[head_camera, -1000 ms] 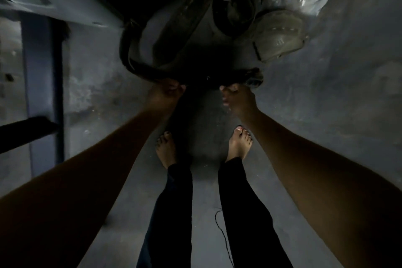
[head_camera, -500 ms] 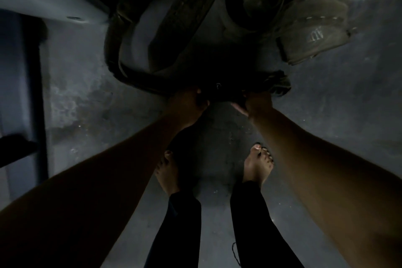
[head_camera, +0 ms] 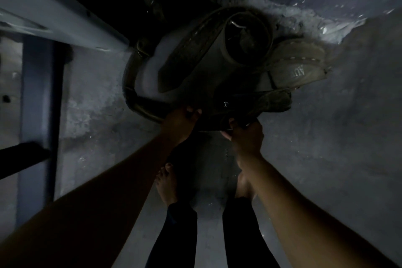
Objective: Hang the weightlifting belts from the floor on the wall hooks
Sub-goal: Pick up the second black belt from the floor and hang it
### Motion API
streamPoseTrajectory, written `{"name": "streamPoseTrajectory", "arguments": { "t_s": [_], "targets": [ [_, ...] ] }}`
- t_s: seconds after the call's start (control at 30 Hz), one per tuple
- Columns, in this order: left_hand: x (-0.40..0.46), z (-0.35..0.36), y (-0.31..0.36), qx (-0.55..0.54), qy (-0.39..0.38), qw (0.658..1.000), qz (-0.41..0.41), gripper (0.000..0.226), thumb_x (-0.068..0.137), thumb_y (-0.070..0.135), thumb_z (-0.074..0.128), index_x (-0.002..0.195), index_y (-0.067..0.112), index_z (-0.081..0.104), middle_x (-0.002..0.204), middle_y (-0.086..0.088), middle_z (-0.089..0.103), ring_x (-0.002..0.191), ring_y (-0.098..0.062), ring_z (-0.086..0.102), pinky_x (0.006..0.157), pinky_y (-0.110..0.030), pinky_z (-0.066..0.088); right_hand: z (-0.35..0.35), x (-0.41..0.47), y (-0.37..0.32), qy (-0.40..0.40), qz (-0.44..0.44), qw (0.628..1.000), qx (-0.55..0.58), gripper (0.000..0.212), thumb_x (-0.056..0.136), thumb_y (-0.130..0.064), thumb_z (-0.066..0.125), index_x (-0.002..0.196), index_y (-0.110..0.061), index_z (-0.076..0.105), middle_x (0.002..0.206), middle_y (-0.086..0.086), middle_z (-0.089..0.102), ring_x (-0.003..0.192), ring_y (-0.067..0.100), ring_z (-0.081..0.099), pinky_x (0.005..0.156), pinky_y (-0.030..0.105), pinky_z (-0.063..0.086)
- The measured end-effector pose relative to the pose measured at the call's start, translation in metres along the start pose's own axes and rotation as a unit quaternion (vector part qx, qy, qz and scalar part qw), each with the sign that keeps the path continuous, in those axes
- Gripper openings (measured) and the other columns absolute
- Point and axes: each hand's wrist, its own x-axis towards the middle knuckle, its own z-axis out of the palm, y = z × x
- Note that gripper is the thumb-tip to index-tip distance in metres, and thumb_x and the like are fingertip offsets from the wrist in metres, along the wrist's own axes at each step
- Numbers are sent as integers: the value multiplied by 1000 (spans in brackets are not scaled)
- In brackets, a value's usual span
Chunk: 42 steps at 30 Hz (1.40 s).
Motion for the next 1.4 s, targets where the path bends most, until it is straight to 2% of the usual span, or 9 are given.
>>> {"name": "streamPoseTrajectory", "arguments": {
  "t_s": [0.17,0.27,0.4,0.53,0.7,0.83,0.97,1.17,1.4],
  "targets": [
    [-3,-34,-16,-60,212,961,-165,74,93,48,60,151,9,37,150,-23,39,137,-45,39,112,-57,35,-5,-16,-20,19,2,999,29,34,99,3,64,131,-9,63,125,8,65,111,30,67,75,42,63],
    [5,-47,-46,-200,141,938,-245,68,91,51,59,142,7,49,142,-21,49,130,-44,48,109,-55,41,-26,-20,-34,32,-1,999,27,29,98,2,66,126,-9,65,123,10,68,102,27,73,67,35,64],
    [-11,-45,-44,-502,-44,813,-292,38,95,40,64,115,8,57,108,-16,59,94,-37,59,78,-46,49,-58,-28,-52,0,45,995,92,34,85,1,74,117,0,65,97,11,79,71,19,79,55,27,62],
    [-12,-31,-23,-602,1,762,-240,39,100,16,56,138,7,52,131,-18,60,111,-38,60,68,-47,53,-78,-23,-42,-19,120,987,107,22,91,3,68,112,-2,67,105,17,77,96,33,75,62,34,66],
    [-16,-27,-15,-480,61,857,-178,25,105,11,44,128,11,53,111,-9,61,80,-19,65,60,-31,56,-71,-6,-40,-1,146,989,-31,17,99,-16,69,110,-3,70,100,20,77,84,27,79,62,28,63],
    [-26,-34,-28,-378,171,903,-114,51,89,13,51,134,-9,44,120,-35,58,95,-51,65,41,-37,49,-58,-13,-73,-23,187,932,-309,53,97,-50,67,110,1,71,64,8,69,45,14,59,36,20,42],
    [-42,-53,-21,-338,193,919,-60,56,96,10,48,150,10,31,133,-9,55,98,-28,64,68,-28,58,-37,-48,-115,-171,242,852,-432,72,94,-70,54,94,-1,74,59,6,70,45,11,59,41,20,40],
    [-74,-48,10,-254,150,953,-69,86,100,37,46,161,13,-10,163,-21,28,140,-41,43,116,-51,36,61,-44,-127,-214,111,909,-339,56,100,-56,58,106,-3,73,77,9,77,64,14,72,57,21,54],
    [-102,6,34,-132,129,980,-80,94,98,23,50,158,18,-22,165,-22,23,127,-44,56,95,-47,48,164,-26,-103,-266,-38,898,-348,51,98,-47,67,138,-14,66,133,3,69,121,21,64,92,31,53]
  ]
}}
